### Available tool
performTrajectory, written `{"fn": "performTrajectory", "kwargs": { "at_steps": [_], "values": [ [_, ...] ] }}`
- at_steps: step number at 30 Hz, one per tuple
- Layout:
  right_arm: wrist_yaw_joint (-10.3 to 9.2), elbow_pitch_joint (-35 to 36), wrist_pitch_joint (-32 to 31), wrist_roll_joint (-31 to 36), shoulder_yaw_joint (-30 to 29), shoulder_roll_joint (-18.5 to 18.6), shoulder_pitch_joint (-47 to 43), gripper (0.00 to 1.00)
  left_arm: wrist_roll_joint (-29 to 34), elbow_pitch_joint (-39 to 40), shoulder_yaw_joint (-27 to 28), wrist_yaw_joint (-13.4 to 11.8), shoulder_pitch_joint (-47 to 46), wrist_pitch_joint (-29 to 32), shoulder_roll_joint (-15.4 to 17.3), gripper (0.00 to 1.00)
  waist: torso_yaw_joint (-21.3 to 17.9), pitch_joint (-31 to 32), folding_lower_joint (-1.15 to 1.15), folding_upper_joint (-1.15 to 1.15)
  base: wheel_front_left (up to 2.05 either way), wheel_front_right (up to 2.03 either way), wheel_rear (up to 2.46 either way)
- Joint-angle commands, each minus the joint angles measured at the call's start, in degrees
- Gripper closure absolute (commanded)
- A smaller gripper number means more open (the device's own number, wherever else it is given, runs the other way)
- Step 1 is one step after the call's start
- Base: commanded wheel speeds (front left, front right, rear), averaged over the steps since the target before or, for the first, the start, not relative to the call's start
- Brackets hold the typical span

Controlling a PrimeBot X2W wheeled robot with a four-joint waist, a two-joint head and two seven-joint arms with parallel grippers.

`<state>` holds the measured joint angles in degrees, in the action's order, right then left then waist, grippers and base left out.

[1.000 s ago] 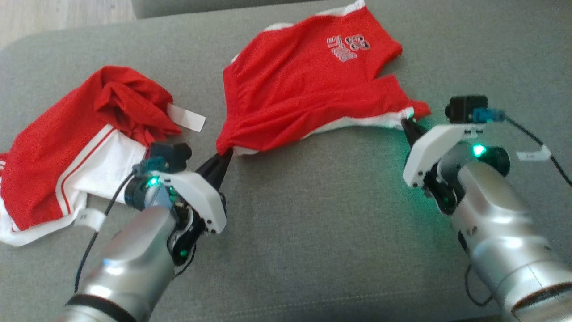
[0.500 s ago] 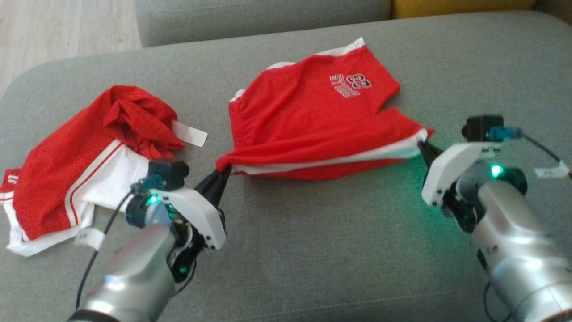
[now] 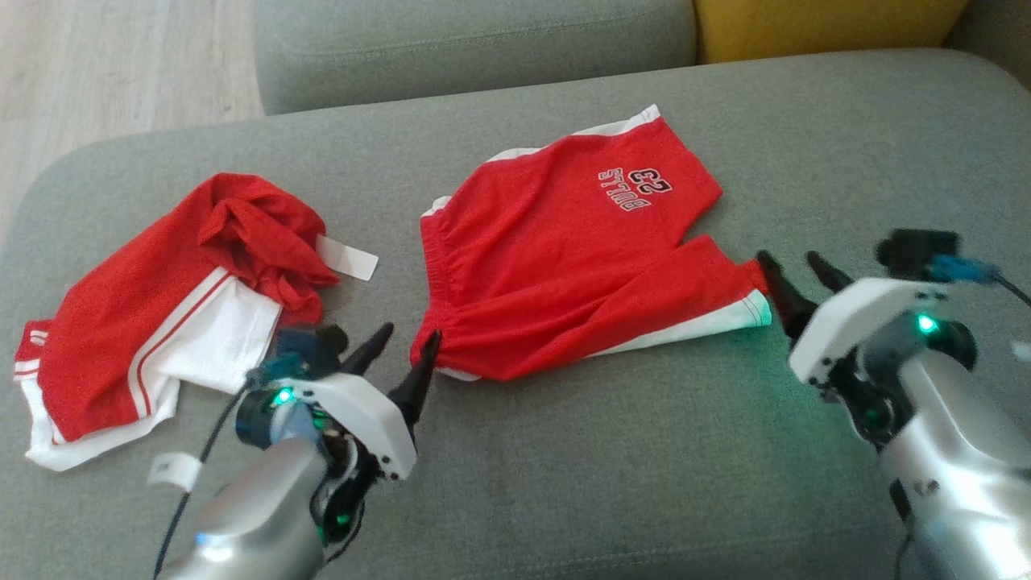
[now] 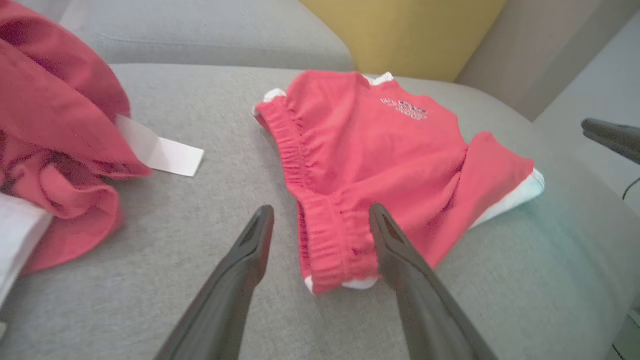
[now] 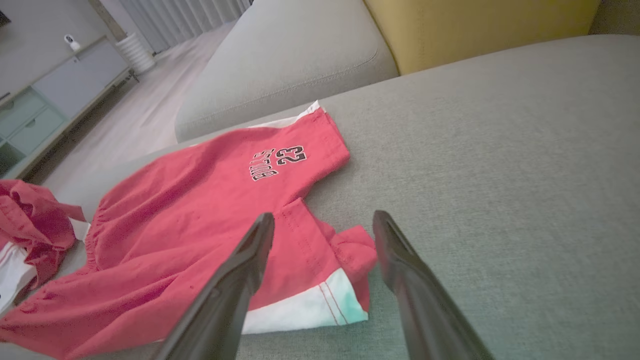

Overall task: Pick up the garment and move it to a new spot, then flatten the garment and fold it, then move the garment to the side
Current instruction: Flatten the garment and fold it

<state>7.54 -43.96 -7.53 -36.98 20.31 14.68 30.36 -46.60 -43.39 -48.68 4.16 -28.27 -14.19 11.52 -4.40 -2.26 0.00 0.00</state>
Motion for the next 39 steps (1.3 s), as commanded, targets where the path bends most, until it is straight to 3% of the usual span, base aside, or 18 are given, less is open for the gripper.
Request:
{"fn": "performTrajectory", "kwargs": {
  "at_steps": [1,6,10,16,25,39],
  "values": [
    [-0.05,2.71,1.32,-0.04,-0.54,0.73,-0.92,0.00,0.38,2.12,2.98,-0.75,-1.07,-0.70,1.88,0.00,0.16,0.24,0.00,0.00,0.00,0.00,0.00],
    [-0.05,11.79,7.03,1.37,-5.77,-0.13,-8.54,0.00,2.98,13.39,11.89,-4.65,4.12,-0.78,2.95,0.00,0.55,0.79,0.00,0.00,0.00,0.00,0.00],
    [-0.05,19.21,11.36,5.05,-9.40,-2.83,-15.57,0.00,7.14,25.42,22.02,-7.11,11.86,-0.79,1.41,0.00,0.68,0.67,0.00,0.00,0.00,0.00,0.00],
    [-0.05,26.17,15.47,10.73,-13.29,-8.06,-23.84,0.00,13.99,34.53,30.91,-6.29,22.25,-0.80,-4.01,0.00,1.11,0.72,0.00,0.00,0.00,0.00,0.00],
    [-0.05,28.06,14.83,16.68,-17.69,-10.96,-25.21,0.00,19.06,30.84,32.41,-2.08,23.17,-0.80,-6.42,0.00,0.63,-0.93,0.00,0.00,0.00,0.00,0.00],
    [-0.05,15.77,11.45,22.98,-21.03,-11.75,-14.50,0.00,21.47,26.76,31.82,0.45,19.51,-0.81,-8.09,0.00,1.74,-5.76,0.00,0.00,0.00,0.00,0.00]
  ]
}}
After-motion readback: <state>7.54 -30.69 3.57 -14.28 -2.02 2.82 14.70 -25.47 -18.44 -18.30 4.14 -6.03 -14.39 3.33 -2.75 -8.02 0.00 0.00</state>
